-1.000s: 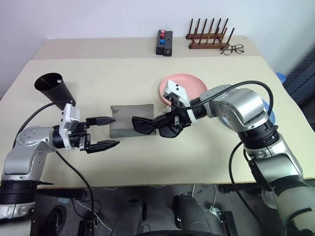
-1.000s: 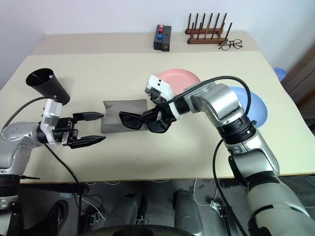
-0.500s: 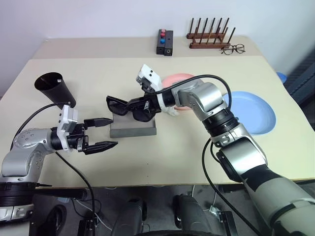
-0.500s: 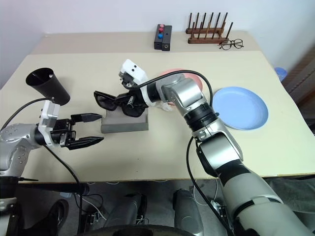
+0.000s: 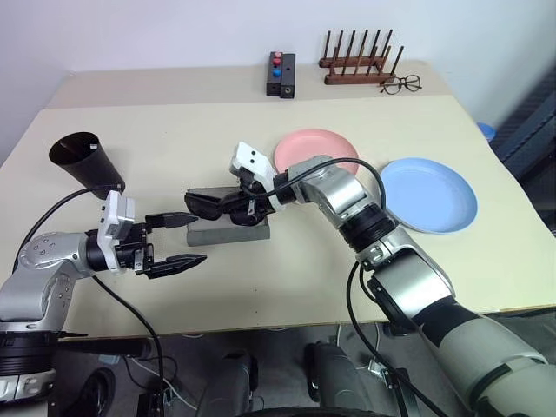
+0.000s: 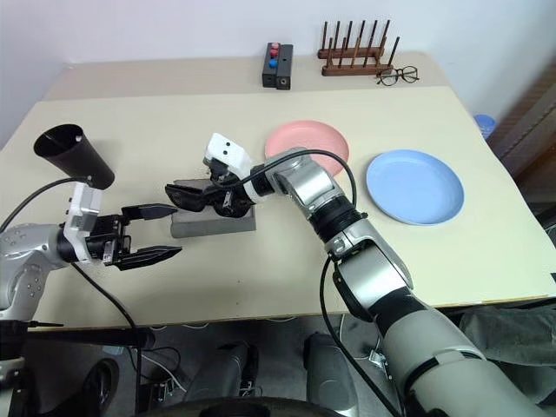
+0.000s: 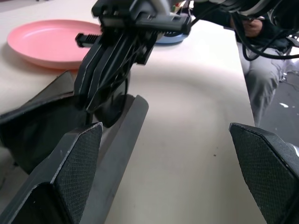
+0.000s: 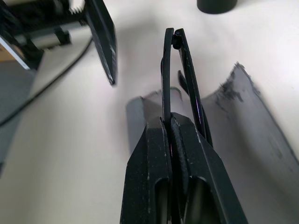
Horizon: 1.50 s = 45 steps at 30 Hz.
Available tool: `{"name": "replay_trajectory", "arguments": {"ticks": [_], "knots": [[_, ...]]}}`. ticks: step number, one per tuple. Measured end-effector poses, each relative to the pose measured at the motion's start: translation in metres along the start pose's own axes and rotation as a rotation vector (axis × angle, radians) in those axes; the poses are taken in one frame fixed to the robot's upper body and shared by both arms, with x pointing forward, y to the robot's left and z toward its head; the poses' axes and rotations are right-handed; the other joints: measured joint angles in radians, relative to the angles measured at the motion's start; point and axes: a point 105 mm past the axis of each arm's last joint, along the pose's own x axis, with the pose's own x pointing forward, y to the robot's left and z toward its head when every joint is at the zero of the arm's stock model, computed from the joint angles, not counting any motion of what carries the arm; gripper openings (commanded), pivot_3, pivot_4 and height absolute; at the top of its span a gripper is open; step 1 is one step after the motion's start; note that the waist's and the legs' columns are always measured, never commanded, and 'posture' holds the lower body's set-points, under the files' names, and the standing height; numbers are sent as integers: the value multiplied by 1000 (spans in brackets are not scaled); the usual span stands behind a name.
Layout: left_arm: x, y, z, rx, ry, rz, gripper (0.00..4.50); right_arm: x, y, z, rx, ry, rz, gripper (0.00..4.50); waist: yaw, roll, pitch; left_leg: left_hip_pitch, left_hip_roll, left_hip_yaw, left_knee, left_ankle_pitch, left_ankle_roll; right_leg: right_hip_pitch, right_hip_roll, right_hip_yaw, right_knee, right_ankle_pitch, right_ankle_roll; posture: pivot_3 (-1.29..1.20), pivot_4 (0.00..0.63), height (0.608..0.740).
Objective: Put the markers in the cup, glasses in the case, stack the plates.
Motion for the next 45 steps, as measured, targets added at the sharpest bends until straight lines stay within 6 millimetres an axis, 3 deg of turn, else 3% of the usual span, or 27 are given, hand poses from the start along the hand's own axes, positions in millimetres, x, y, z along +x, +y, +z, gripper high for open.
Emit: {"name": "replay_trajectory", "arguments": {"ticks": [5,9,20,23,31,45], "knots": [[0,0,1,-2,-6,1,4500,5,2,-2,-33,3,4,15,1,0,0,0,0,0,0,0,0,0,0,0,0,0,0,0,150,740],[0,0,1,-3,-9,2,4500,10,10,-20,-30,31,30,15,3,0,0,0,0,0,0,0,0,0,0,0,0,0,0,0,150,740],[0,-1,-2,-14,-6,14,4500,15,20,-18,-43,40,78,15,1,0,0,0,0,0,0,0,-1,0,1,0,0,0,0,0,150,740],[-1,-1,-1,-8,-7,22,4500,20,22,-22,-8,52,106,870,1,0,0,0,0,0,0,0,-1,0,1,0,0,0,0,0,150,740],[-1,-1,-3,-13,-5,33,4500,23,19,-28,-4,76,94,4462,1,0,0,0,0,0,0,0,-1,0,1,0,0,0,-1,0,150,740],[-1,2,1,0,-11,36,4500,19,15,-21,-38,72,89,4462,1,0,0,0,0,0,0,0,-1,0,2,0,0,0,-1,0,150,740]]}}
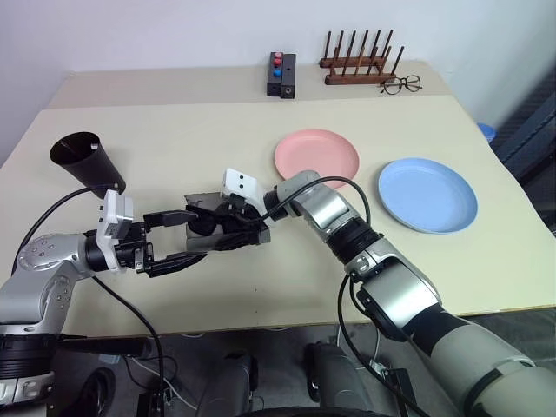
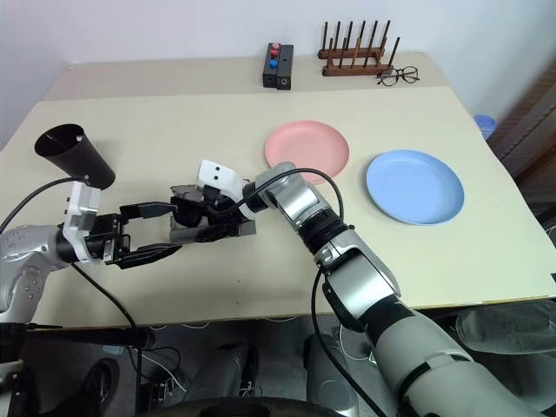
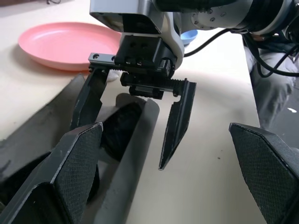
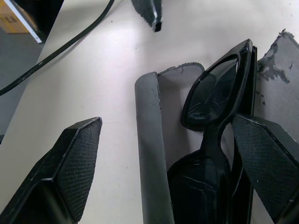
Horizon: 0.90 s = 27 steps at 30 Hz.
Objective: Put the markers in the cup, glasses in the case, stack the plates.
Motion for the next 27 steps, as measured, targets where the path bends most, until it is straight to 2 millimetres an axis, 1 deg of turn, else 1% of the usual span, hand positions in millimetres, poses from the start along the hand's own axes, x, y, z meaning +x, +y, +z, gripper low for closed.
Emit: {"name": "replay_trajectory", "arguments": {"ticks": [3,7,12,15,19,22,23,25,26,27], "knots": [[0,0,0,1,0,0,4500,-7,-5,8,-26,-10,-18,4462,0,0,0,0,0,0,0,0,0,0,0,0,0,0,0,0,150,740],[0,1,1,1,-2,1,4500,-23,-15,20,-74,-19,-70,4462,1,0,0,0,0,0,0,0,0,0,0,0,0,0,0,0,150,740],[0,3,2,3,-6,4,4500,-42,-23,22,-75,-19,-106,4462,1,0,0,0,0,0,0,0,0,0,0,0,0,0,0,0,150,740],[0,7,4,8,-13,14,4500,-53,-28,26,-42,-52,-135,4462,1,0,0,0,0,0,0,0,0,0,-1,0,0,0,0,0,150,740],[2,23,14,40,-49,77,4500,-65,-40,38,43,-172,-240,4462,2,0,0,0,0,0,0,0,0,0,-1,0,0,0,0,0,150,740],[2,39,20,66,-76,154,4500,-76,-51,43,110,-251,-327,3688,2,0,0,0,0,0,0,0,-1,0,-1,0,0,0,0,0,150,740],[2,44,21,72,-77,177,4500,-80,-54,44,132,-273,-349,3226,2,0,0,0,0,0,0,0,-1,0,-1,0,0,0,0,0,150,740],[1,57,23,92,-80,247,4500,-88,-60,44,184,-312,-395,2009,2,0,0,0,0,0,0,0,-1,0,0,0,0,0,0,0,150,740],[0,60,24,97,-79,259,4500,-90,-60,44,190,-317,-401,1652,2,0,0,0,0,0,0,0,-1,0,0,0,0,0,0,0,150,740],[3,65,26,109,-83,274,4500,-94,-60,42,195,-329,-417,1129,2,0,0,0,0,0,0,0,-1,0,0,0,0,0,0,0,150,740]]}}
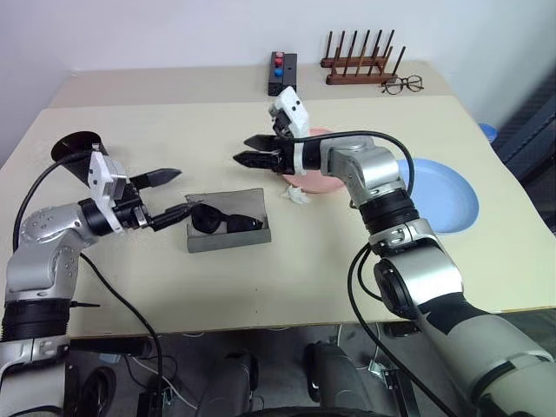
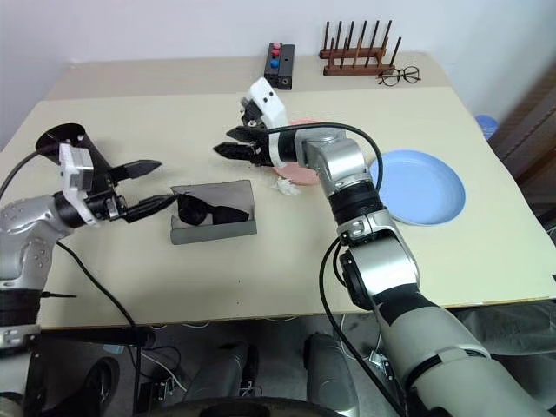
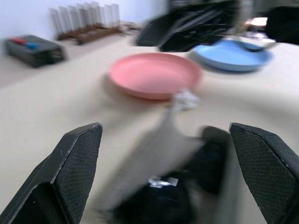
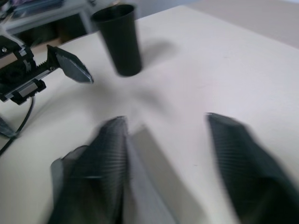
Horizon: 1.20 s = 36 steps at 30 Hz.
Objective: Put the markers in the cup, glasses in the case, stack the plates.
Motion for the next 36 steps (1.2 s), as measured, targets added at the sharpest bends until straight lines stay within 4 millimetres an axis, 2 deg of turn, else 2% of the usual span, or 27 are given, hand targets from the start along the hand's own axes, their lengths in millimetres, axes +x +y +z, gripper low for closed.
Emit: {"name": "replay_trajectory", "arguments": {"ticks": [1,2,6,7,9,11,15,22,28,32,36], "knots": [[3,5,1,14,-5,22,4500,-3,0,-1,9,-13,-3,753,1,0,0,0,0,0,0,0,0,0,0,0,0,0,0,0,150,740],[7,10,2,29,-7,41,4500,-7,0,-2,21,-29,-9,149,2,0,0,0,0,0,0,0,0,0,0,0,0,0,0,0,150,740],[24,24,4,65,-22,79,4500,-35,4,-6,-15,-85,-12,149,7,0,0,-1,-1,0,1,0,0,0,0,0,0,0,0,0,150,740],[30,29,5,64,-33,87,4500,-46,8,-8,10,-95,5,767,10,-1,0,-1,-1,0,1,0,0,0,0,0,0,0,1,0,150,740],[39,37,9,61,-53,97,4500,-64,11,-10,51,-104,19,1500,10,-1,0,-1,-1,0,2,0,0,0,0,-1,0,0,1,0,150,740],[43,42,10,68,-50,100,4500,-78,11,-9,63,-107,6,2538,4,-1,0,-1,-1,0,2,0,0,0,0,0,0,0,1,0,150,740],[59,45,-2,-9,-25,51,4500,-107,19,-10,64,-116,-10,4432,1,-1,0,-1,-1,0,2,0,1,0,2,0,1,0,1,0,150,740],[78,45,-4,-86,19,-46,4500,-135,31,-20,-22,-65,-37,4432,1,-1,0,-1,-2,1,2,0,1,0,2,0,1,0,1,0,150,740],[81,37,-20,-108,105,-127,4500,-134,33,-20,-14,-74,-53,4432,3,-1,0,-1,-1,0,3,0,1,0,2,0,2,0,1,0,150,740],[84,42,-17,-80,114,-95,4500,-133,36,-19,-10,-80,-51,4432,6,-2,0,-1,-1,0,3,0,1,0,2,0,2,0,1,0,150,740],[85,48,-13,-37,107,-57,2703,-133,35,-21,4,-80,-63,4500,7,-2,0,-1,-1,0,3,0,2,0,2,0,2,0,1,0,150,740]]}}
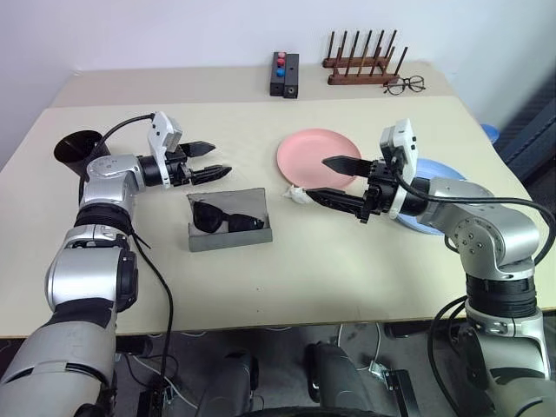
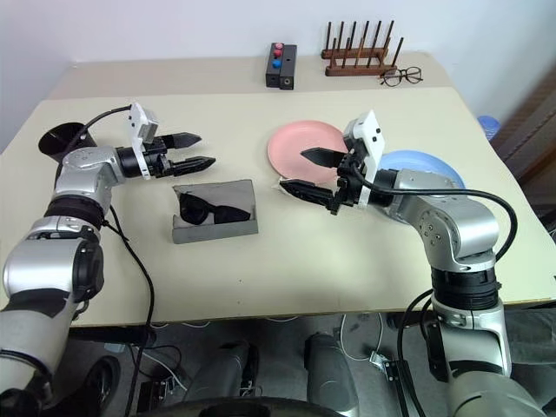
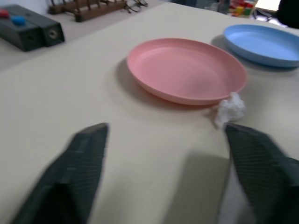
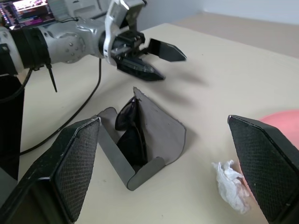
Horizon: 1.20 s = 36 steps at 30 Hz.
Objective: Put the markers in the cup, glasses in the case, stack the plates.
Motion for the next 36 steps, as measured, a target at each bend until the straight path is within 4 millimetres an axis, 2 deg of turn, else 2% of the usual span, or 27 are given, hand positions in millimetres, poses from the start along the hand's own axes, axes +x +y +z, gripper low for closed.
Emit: {"name": "replay_trajectory", "arguments": {"ticks": [2,5,10,14,16,25,36], "knots": [[0,1,-1,12,6,11,1772,0,0,0,2,-2,-4,4500,0,0,0,0,0,0,0,0,0,0,0,0,0,0,0,0,150,740],[0,1,-6,8,26,17,103,2,1,-1,3,2,3,4500,-1,0,0,0,0,0,0,0,0,0,0,0,0,0,0,0,150,740],[1,6,-23,40,141,84,38,3,2,-1,-4,3,9,4500,-1,0,0,0,0,0,0,0,0,0,0,0,0,0,0,0,150,740],[9,-8,-47,42,248,20,38,6,8,-2,-20,15,32,4500,0,0,0,0,0,0,0,0,0,0,0,0,0,0,0,0,150,740],[11,-14,-52,26,261,-13,38,6,11,0,-41,12,41,4500,0,0,0,0,0,0,0,0,0,0,0,0,0,0,0,0,150,740],[7,-37,-55,-124,263,-225,38,4,15,-5,-43,25,44,4500,-3,0,0,0,0,0,1,0,1,0,0,0,1,0,0,0,150,740],[-9,-40,-38,-157,233,-336,38,7,18,-9,-55,26,57,4500,-3,0,0,0,0,0,1,0,1,0,0,0,2,0,0,0,150,740]]}}
